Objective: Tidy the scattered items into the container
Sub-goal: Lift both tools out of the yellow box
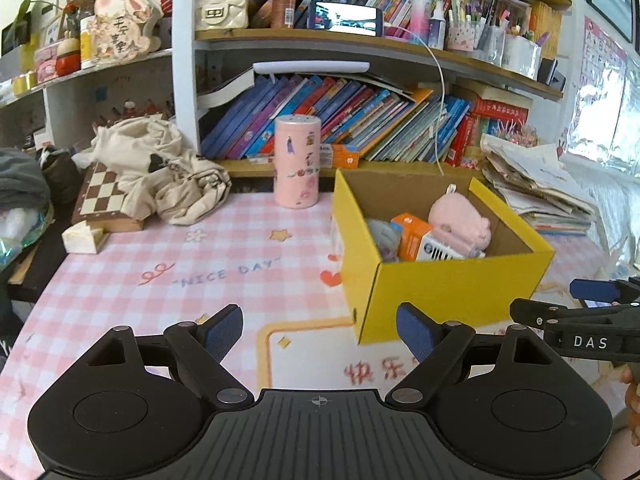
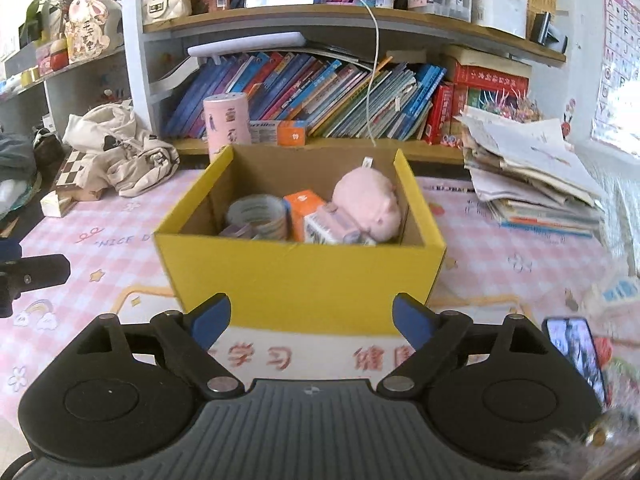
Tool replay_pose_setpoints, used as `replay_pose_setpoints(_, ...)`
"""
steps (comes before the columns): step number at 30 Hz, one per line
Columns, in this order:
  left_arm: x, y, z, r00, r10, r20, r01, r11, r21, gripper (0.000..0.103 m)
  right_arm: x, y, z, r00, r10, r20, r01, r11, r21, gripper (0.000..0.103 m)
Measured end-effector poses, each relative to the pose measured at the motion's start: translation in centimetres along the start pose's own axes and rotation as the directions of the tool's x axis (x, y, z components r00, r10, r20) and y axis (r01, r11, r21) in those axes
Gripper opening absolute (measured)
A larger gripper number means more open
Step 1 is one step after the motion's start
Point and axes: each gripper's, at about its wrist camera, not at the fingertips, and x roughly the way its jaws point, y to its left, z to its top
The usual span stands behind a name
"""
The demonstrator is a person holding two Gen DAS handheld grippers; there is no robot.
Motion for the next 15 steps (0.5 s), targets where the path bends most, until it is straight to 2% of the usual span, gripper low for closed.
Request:
replay_pose_setpoints(5,-1.0,1.3,-1.5,1.000,0.016,-0.017,-0.016,1.000,-0.006,0.091,-1.1,2.0,-1.3,1.000,-0.019,-0.024,0.019,1.000,-0.004,0.094)
replay_pose_setpoints(15,-3.0,3.7,-3.3,1.000,0.018,-0.024,-0.018,1.000,0.004,0.092,-2.7,5.3,-3.3,0.998,-0.055,-0.031,0.056,0.998,0.011,0.100)
